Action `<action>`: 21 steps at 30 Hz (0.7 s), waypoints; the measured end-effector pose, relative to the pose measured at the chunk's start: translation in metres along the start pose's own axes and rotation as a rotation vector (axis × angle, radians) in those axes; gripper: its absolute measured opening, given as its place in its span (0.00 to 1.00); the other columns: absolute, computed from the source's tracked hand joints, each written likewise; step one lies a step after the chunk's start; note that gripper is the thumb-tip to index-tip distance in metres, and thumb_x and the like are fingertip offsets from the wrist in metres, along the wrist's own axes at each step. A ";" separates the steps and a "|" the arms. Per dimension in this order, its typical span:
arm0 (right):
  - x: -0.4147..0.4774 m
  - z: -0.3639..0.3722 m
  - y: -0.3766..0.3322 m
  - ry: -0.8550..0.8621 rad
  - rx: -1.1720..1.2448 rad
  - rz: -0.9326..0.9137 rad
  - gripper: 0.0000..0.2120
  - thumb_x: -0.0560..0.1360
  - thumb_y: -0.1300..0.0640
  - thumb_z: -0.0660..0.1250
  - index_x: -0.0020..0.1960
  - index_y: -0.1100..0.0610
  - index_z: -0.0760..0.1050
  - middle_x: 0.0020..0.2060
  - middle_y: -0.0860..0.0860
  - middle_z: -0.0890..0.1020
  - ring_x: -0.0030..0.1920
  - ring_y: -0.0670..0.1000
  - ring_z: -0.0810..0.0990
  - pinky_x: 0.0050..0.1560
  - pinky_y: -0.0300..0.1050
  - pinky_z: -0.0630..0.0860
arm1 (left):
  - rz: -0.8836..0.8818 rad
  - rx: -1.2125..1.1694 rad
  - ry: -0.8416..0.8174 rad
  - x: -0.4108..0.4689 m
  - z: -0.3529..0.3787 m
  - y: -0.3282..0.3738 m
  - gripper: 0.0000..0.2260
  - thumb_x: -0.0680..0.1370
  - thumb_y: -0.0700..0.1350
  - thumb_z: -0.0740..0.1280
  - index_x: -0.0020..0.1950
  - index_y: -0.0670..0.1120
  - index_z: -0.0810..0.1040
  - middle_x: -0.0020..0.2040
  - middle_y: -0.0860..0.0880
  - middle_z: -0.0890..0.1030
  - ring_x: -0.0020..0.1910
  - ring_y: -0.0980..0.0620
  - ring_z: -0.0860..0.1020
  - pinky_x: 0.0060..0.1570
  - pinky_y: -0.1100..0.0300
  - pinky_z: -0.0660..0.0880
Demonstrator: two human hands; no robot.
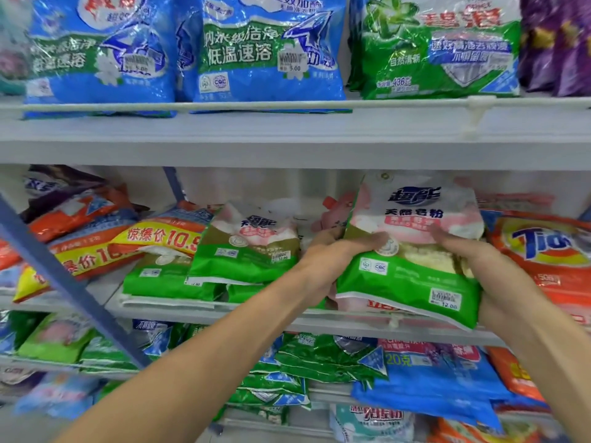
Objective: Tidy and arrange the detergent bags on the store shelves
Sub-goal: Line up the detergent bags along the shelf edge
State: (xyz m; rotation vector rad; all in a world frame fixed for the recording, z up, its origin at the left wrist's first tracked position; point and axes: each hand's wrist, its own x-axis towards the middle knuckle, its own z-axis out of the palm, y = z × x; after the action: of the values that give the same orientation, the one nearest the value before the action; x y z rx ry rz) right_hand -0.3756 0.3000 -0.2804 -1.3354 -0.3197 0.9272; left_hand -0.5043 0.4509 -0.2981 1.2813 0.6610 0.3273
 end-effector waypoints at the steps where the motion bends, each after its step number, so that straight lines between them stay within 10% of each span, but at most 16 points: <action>1: -0.003 0.004 -0.002 -0.004 0.012 0.010 0.12 0.77 0.50 0.71 0.52 0.60 0.82 0.47 0.59 0.88 0.44 0.60 0.88 0.38 0.56 0.86 | 0.019 -0.034 0.003 -0.003 -0.002 0.002 0.28 0.66 0.50 0.83 0.63 0.44 0.81 0.52 0.44 0.87 0.53 0.42 0.86 0.62 0.40 0.79; 9: -0.010 0.038 0.007 -0.046 0.075 0.182 0.21 0.72 0.61 0.71 0.64 0.68 0.79 0.54 0.64 0.85 0.45 0.59 0.88 0.40 0.56 0.86 | 0.060 -0.104 0.018 -0.026 -0.036 -0.002 0.22 0.76 0.37 0.74 0.68 0.44 0.72 0.52 0.42 0.87 0.51 0.41 0.86 0.51 0.48 0.83; 14: -0.011 0.062 0.009 -0.061 0.084 0.189 0.13 0.69 0.63 0.72 0.53 0.65 0.81 0.40 0.61 0.87 0.31 0.58 0.86 0.27 0.53 0.83 | 0.021 -0.009 0.063 -0.034 -0.082 0.011 0.09 0.82 0.44 0.66 0.60 0.44 0.80 0.47 0.46 0.87 0.47 0.44 0.86 0.51 0.47 0.83; 21: -0.008 0.102 0.002 -0.023 -0.008 0.133 0.13 0.63 0.63 0.72 0.47 0.65 0.79 0.32 0.60 0.86 0.26 0.57 0.84 0.22 0.53 0.81 | 0.372 0.260 0.486 -0.038 -0.185 0.041 0.12 0.79 0.36 0.70 0.62 0.42 0.80 0.53 0.46 0.86 0.53 0.42 0.84 0.53 0.56 0.82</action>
State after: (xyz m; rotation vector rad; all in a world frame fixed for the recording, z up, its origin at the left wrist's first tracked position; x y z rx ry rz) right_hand -0.4506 0.3642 -0.2540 -1.3669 -0.2545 1.0534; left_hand -0.6429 0.5840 -0.2738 1.5921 0.8938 0.9014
